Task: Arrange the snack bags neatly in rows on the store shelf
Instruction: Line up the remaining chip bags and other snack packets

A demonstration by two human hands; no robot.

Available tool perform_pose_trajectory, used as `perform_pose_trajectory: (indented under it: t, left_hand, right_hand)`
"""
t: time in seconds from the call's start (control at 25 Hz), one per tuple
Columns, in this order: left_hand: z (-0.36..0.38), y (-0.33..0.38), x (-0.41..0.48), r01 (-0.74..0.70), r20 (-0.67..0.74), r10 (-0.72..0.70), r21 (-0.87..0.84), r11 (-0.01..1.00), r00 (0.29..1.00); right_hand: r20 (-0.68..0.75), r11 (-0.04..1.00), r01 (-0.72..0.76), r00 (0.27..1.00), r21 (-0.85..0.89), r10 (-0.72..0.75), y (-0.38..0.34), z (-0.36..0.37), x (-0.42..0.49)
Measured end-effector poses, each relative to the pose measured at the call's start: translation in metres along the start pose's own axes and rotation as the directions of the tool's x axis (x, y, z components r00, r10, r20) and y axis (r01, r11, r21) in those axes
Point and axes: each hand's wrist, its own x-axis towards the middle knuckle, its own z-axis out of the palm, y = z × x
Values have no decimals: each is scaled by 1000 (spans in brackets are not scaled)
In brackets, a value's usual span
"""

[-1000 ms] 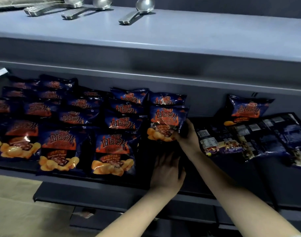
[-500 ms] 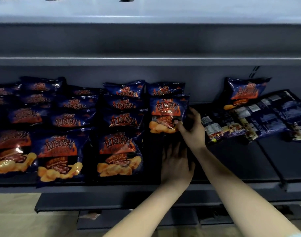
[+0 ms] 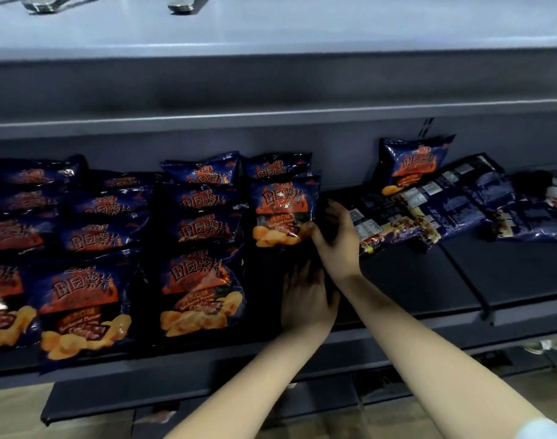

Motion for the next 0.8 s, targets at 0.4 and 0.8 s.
perform_pose_trajectory:
  t: [0.4,0.8]
  left_hand:
    - [-8,60,69,-179,-230,150,-109,978,961]
    - [32,144,102,-374,-195,351,-95,923,916]
  right_hand:
    - [-149,951,195,961,-239,-235,17,-128,24]
    - [-170,933,100,971,-346,-167,59,-222,34]
